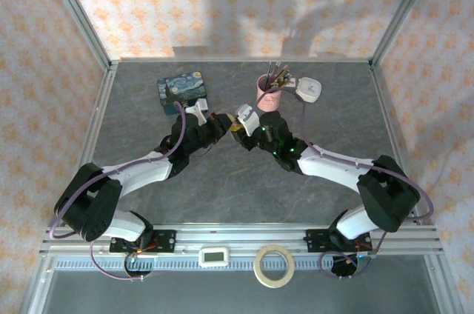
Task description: Unlock the padlock with the key
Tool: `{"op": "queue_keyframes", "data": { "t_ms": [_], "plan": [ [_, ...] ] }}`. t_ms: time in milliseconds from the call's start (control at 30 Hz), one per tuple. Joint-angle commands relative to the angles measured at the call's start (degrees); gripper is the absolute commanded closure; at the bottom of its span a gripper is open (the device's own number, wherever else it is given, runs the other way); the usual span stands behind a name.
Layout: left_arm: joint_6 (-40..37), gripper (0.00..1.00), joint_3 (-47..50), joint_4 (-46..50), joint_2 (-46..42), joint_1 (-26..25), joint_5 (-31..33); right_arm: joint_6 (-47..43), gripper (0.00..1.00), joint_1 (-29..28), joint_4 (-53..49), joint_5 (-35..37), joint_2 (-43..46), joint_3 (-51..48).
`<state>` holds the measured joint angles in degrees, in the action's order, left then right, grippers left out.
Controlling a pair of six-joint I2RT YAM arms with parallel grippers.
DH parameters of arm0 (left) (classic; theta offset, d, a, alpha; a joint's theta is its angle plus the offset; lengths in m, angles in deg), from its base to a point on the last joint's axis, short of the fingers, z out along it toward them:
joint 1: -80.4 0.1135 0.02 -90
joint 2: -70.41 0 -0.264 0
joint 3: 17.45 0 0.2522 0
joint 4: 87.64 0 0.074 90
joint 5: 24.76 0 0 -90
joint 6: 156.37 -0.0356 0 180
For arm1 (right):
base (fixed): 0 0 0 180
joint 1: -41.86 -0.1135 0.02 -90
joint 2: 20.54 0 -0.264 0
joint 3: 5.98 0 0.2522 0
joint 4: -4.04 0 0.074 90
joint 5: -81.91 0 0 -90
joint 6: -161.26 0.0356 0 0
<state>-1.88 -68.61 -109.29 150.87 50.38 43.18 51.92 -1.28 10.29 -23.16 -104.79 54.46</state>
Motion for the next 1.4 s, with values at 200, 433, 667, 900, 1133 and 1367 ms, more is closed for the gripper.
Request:
{"op": "queue_keyframes", "data": {
  "t_ms": [200,433,667,900,1133,1367],
  "plan": [
    [1.08,1.0,0.15,-1.76,-2.86,-0.32,-1.69,0.51,0.95,-0.28,5.28,2.85,0.69,-1.75],
    [1.08,0.96,0.14,-1.87,-2.8,-0.41,-1.93,3.69,1.0,0.17,1.37,0.96,2.35,0.39],
    [-2.6,0.28,-0.37,-1.2,-4.29,1.72,-2.03,10.62,1.0,5.78,-2.15,-19.33,2.97,2.58],
    [-7.02,0.21,2.94,-16.95,-4.51,3.64,-6.46,18.06,1.0,11.02,-4.27,-40.84,1.48,5.05],
    [-6.97,0.29,3.14,-33.33,1.56,3.58,-14.26,20.09,1.0,12.59,-6.66,-47.76,-0.21,7.79],
    [-4.83,0.45,5.1,-41.61,3.47,3.48,-16.25,22.79,1.0,13.69,-5.1,-47.6,-1.1,7.82]
  ]
}}
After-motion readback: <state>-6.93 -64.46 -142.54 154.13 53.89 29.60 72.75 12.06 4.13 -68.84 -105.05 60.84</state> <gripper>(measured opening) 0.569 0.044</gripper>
